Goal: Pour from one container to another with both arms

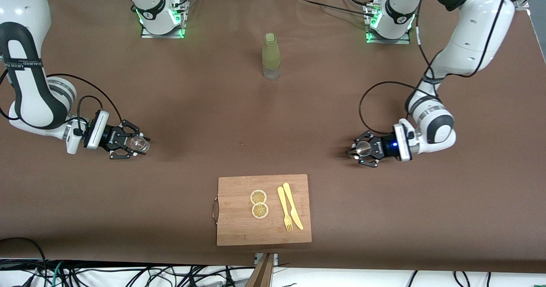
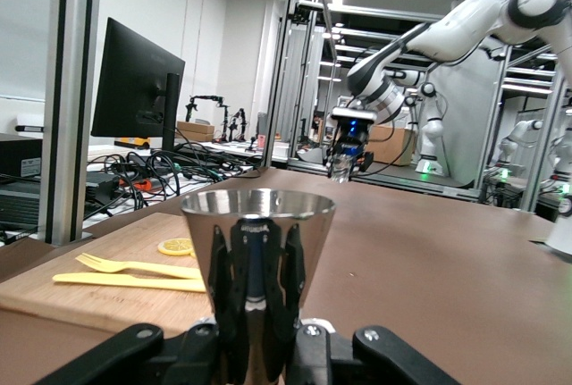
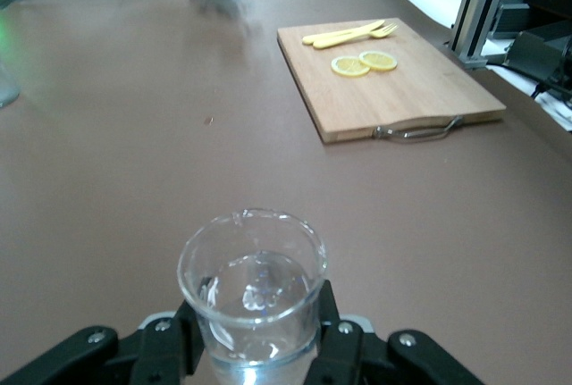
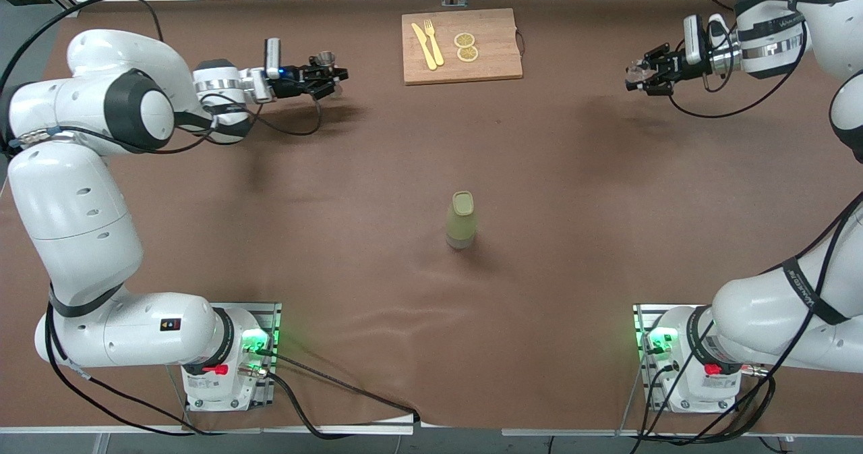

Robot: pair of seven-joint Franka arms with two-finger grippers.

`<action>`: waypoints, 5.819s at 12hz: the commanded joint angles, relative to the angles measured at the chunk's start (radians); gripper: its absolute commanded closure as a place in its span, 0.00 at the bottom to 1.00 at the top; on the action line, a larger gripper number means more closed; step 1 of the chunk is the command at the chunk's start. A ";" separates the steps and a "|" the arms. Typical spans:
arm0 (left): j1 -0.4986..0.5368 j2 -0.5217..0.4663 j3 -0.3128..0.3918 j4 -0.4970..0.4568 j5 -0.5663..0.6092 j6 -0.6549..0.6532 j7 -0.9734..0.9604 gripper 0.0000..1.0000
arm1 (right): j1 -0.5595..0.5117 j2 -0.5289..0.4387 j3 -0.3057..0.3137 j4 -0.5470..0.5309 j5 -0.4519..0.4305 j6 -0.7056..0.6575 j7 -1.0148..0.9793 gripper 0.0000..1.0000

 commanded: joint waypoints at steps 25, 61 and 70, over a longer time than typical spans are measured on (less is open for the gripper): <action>0.379 0.152 0.108 0.118 0.482 -0.345 0.174 1.00 | -0.053 0.192 -0.019 0.038 0.104 -0.006 -0.128 0.00; 0.281 0.083 0.477 0.448 0.640 -0.382 -0.029 0.00 | 0.375 -0.480 -0.113 0.218 -1.147 -0.392 2.287 0.00; -0.150 -0.161 0.820 0.437 0.657 -0.396 -0.863 0.00 | 0.321 -0.525 -0.128 0.318 -1.137 -0.495 2.290 0.00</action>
